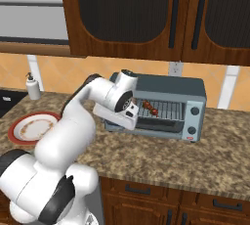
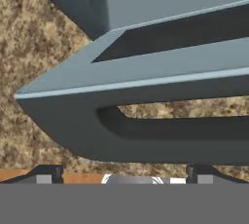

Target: Pick up the kebab skewer and baguette bread, and place them inside the toaster oven. Close the toaster oven door and start by setting the timer.

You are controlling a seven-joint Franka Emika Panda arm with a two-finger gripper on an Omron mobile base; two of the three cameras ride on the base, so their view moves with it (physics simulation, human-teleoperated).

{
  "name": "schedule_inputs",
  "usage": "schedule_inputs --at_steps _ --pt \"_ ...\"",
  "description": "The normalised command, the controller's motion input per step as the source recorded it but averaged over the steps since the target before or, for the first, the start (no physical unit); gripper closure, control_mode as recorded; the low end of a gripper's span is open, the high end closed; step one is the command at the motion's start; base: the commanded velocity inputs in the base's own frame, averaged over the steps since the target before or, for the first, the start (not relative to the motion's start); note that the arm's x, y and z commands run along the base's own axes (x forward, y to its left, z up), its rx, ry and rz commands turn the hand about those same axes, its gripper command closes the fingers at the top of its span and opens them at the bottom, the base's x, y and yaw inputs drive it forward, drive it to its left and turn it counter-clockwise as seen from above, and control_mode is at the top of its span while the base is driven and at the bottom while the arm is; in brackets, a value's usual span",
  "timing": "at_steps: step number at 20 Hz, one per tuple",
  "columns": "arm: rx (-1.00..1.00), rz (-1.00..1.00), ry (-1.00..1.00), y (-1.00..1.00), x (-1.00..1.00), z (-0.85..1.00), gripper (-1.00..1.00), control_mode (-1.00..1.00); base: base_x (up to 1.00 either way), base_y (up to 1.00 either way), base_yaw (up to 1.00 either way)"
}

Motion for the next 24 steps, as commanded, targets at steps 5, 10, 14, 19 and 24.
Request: schedule_inputs --at_steps 5,10,14,19,24 --pt "0.00 0.00 -0.14 0.11 0.60 0.00 -1.00 -1.00 0.00 0.00 0.00" --pt "0.00 0.00 -0.10 0.06 0.54 0.00 -1.00 -1.00 0.00 0.00 0.00" --pt "0.00 0.00 -0.06 0.02 0.66 0.00 -1.00 -1.00 0.00 0.00 0.00" --pt "0.00 0.00 -0.06 0.00 0.34 -0.02 -1.00 -1.00 0.00 0.00 0.00" --pt "0.00 0.00 -0.02 0.00 0.11 -0.05 -1.00 -1.00 0.00 0.00 0.00"
